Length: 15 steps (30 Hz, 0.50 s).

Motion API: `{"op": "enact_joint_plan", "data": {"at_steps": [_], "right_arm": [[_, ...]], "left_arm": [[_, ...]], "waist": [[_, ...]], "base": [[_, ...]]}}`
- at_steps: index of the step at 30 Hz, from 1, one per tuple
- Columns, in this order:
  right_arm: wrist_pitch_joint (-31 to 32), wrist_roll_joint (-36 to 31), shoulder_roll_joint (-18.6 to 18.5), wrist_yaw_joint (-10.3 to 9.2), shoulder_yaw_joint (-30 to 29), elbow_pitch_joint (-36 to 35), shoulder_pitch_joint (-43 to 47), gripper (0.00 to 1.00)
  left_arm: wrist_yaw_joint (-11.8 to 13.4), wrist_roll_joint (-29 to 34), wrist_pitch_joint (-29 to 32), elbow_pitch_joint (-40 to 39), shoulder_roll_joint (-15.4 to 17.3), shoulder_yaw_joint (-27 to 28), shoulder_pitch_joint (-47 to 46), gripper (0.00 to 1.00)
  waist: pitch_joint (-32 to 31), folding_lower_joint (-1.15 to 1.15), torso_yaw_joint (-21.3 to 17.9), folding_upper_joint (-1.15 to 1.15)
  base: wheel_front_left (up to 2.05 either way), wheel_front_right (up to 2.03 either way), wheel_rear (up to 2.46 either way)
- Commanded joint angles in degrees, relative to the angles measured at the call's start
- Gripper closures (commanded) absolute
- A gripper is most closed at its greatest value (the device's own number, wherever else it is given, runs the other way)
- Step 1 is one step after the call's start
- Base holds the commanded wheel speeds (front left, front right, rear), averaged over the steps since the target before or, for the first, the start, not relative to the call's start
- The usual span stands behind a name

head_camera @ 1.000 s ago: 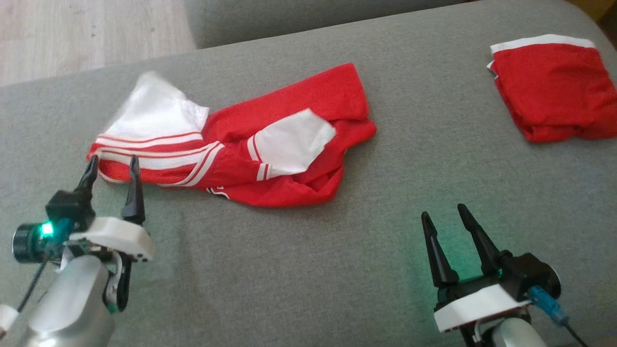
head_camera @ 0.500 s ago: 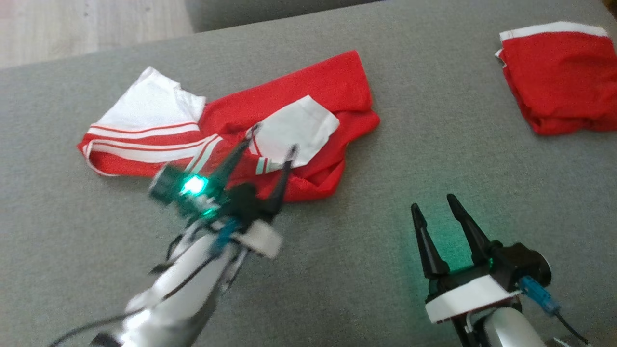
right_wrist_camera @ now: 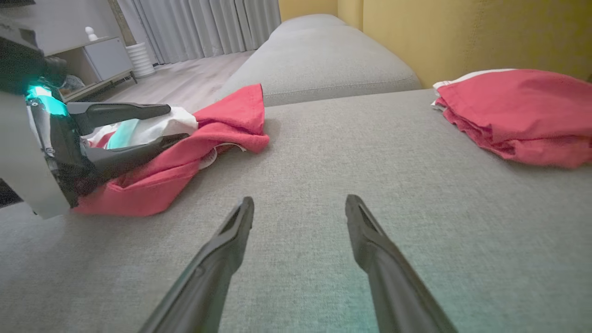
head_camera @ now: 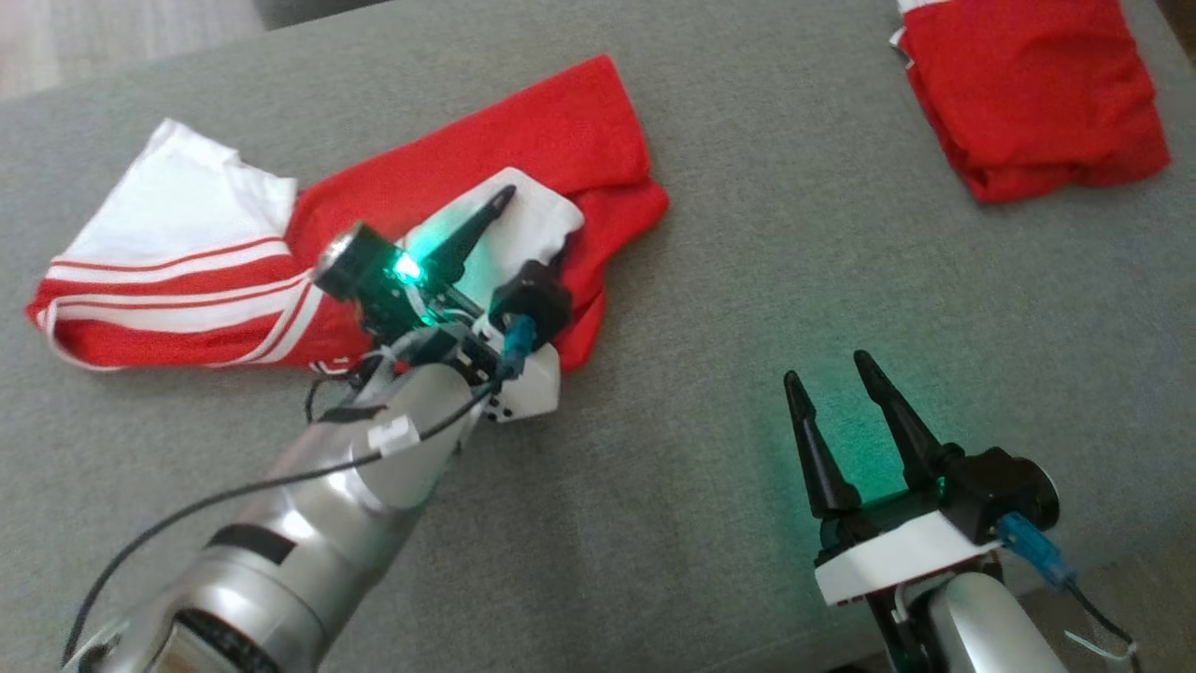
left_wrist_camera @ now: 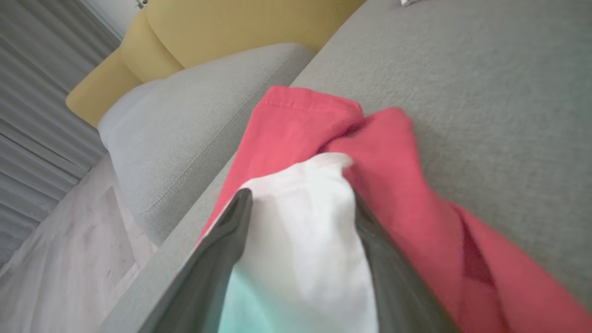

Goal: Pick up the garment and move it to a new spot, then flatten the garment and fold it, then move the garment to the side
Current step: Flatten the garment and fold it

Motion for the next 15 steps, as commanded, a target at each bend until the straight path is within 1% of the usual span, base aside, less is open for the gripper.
{"op": "enact_joint_plan", "data": {"at_steps": [1, 2, 6, 9, 13, 15], "right_arm": [[-0.22, 0.36, -0.17, 0.39, 1.04, -1.52, -1.45, 0.00], [-0.22, 0.37, -0.16, 0.39, 1.01, -1.51, -1.40, 0.00], [-0.22, 0.37, -0.11, 0.39, 1.13, -1.19, -0.98, 0.00], [-0.22, 0.74, -0.07, 0.39, 1.28, -1.15, -0.85, 0.00], [-0.22, 1.31, -0.03, 0.39, 1.97, -1.03, -0.63, 0.00], [-0.22, 2.01, -0.03, 0.39, 2.30, -1.06, -0.44, 0.00]], "left_arm": [[0.62, 0.08, -0.21, -1.03, 0.31, 1.17, -3.00, 0.59], [0.77, -0.15, -0.97, -0.30, 0.23, 1.34, -3.33, 1.00], [-0.42, -1.20, -4.10, 1.47, -0.11, 1.46, -4.54, 1.00], [-2.33, -2.63, -6.73, 0.53, -0.54, 1.94, -6.64, 1.00], [-5.83, -3.39, -8.68, -3.25, -0.95, 2.04, -13.64, 1.00], [-6.93, -2.55, -9.21, -5.37, -0.81, 1.97, -18.75, 1.00]], "waist": [[0.28, -0.01, -0.44, 0.00], [0.20, -0.01, -0.58, 0.00], [-1.02, -0.01, -1.14, 0.00], [-2.29, -0.01, -1.81, 0.00], [-3.97, -0.01, -3.09, 0.00], [-4.85, -0.01, -4.10, 0.00]], "base": [[0.00, 0.00, 0.00], [0.00, 0.00, 0.00], [0.00, 0.00, 0.00], [0.00, 0.00, 0.00], [0.00, 0.00, 0.00], [0.00, 0.00, 0.00]]}}
